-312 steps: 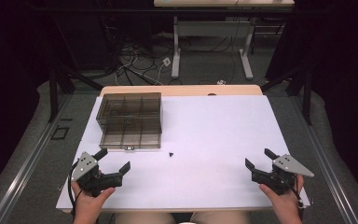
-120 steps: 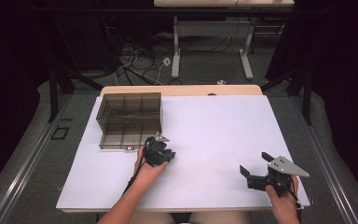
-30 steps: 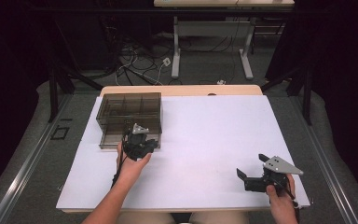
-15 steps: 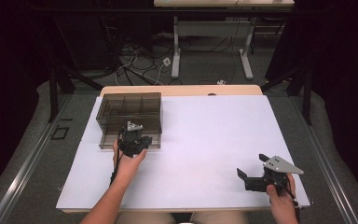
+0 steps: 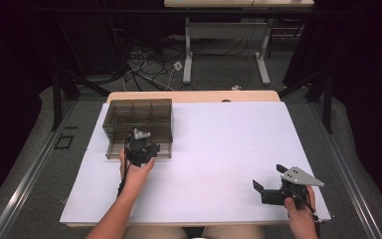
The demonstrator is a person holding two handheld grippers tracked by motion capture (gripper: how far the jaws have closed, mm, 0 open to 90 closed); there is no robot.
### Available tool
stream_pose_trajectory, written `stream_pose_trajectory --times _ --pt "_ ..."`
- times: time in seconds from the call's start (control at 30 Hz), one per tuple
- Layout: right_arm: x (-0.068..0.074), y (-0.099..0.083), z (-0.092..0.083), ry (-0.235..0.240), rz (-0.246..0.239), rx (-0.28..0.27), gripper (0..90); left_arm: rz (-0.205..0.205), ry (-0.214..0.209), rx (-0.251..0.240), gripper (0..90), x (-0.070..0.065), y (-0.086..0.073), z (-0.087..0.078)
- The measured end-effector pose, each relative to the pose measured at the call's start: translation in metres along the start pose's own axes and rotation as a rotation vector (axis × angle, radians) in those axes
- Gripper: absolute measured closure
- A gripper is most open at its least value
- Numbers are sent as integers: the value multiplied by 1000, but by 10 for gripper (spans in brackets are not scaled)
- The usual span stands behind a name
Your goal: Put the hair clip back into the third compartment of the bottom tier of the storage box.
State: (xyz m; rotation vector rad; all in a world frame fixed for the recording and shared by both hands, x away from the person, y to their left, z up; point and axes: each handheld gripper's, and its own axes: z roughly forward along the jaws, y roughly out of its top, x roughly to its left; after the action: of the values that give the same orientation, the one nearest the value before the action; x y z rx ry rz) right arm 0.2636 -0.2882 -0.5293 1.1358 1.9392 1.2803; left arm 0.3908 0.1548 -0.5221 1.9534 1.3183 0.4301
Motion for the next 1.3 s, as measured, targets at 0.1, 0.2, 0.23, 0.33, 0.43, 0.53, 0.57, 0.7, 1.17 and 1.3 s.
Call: stream_pose_trajectory --times 0.1,0.2,0.23,0.33,0.43,0.53,0.57,0.7,1.17,1.3 --pt "0 0 0 -1 -2 0 0 -17 -11 -15 791 1 -1 3" --pt "0 0 -1 2 1 -2 0 -5 -4 -15 791 2 -1 4" --pt "0 0 -1 1 3 -5 0 -4 -3 -20 791 2 -1 5" --pt "0 0 -2 -3 7 9 0 -8 -2 -12 791 1 -1 6" --pt "1 0 0 -2 -1 1 0 -13 1 -17 791 1 -2 9" --pt "1 0 -1 -3 6 2 0 -2 5 -3 791 3 -3 11" --pt "0 0 -2 -4 2 8 0 -4 0 5 791 3 -3 11" --pt "0 0 -2 1 0 6 0 -9 2 2 790 4 -3 12" --pt "0 0 -2 1 5 8 0 -5 10 17 771 5 -3 13" --pt "1 0 -2 -1 5 5 0 -7 17 17 721 5 -3 14"
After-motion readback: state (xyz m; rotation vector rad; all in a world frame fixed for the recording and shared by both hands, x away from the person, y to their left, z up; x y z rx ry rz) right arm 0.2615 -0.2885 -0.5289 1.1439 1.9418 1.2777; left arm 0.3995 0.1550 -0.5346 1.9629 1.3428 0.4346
